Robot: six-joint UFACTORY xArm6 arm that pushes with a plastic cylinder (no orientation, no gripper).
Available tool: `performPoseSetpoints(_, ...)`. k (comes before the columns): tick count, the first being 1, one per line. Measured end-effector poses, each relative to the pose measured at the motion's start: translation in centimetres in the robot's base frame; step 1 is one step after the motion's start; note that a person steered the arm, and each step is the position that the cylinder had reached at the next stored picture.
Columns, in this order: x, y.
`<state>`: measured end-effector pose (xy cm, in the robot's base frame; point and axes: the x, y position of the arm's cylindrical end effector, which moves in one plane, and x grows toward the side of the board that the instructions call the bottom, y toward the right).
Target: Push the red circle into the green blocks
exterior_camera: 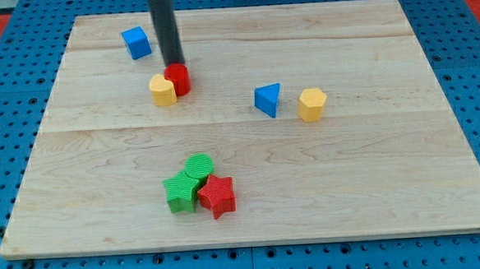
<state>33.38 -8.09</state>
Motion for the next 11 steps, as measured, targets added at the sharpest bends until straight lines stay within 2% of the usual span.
performPoseSetpoints(1,2.8,3.1)
performPoseSetpoints(2,2.5,1.5)
performPoseSetpoints(3,-0.4,0.2)
performPoseSetpoints(4,5.7,-0.3)
performPoseSetpoints(5,9.9,0.0)
performPoseSetpoints(6,11.0,0.0)
performPoseSetpoints(7,10.3,-2.4)
performPoseSetpoints(8,16.8,-1.1)
performPoseSetpoints(9,15.5,-1.1)
performPoseSetpoints(10,11.6,-0.8)
performPoseSetpoints(11,11.1,1.6)
